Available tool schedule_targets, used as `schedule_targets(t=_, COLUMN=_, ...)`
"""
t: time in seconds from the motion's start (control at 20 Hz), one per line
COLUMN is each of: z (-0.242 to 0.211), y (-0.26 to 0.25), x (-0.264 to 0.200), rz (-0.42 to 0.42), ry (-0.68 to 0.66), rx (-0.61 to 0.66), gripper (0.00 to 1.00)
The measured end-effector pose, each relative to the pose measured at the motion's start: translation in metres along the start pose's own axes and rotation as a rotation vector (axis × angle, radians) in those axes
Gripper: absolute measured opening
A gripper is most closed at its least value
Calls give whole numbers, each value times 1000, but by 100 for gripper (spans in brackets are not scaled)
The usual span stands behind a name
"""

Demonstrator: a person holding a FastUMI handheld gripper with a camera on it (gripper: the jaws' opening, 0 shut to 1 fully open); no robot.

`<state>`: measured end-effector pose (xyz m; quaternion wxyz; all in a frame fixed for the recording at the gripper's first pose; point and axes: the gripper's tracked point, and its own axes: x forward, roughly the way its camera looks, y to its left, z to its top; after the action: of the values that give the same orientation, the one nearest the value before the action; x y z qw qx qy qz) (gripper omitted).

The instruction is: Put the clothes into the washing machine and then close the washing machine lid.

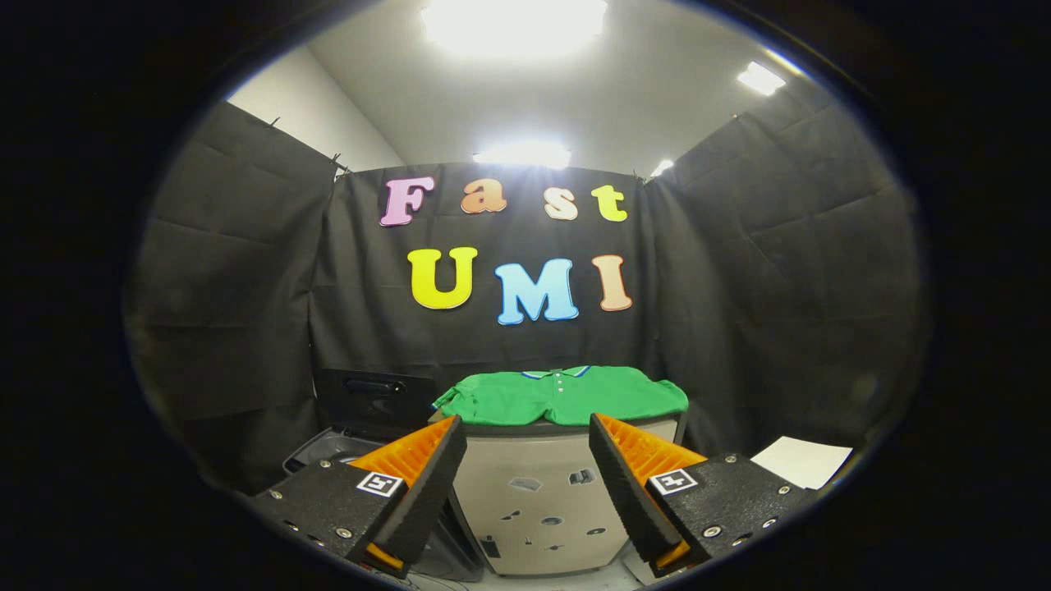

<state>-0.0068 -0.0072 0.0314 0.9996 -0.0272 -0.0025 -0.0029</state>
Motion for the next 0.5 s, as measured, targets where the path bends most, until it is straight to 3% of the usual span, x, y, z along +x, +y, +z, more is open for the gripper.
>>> schedule_targets(t=0.5, z=43, y=-17, x=83, rz=-17, ry=3, rx=14, gripper=94)
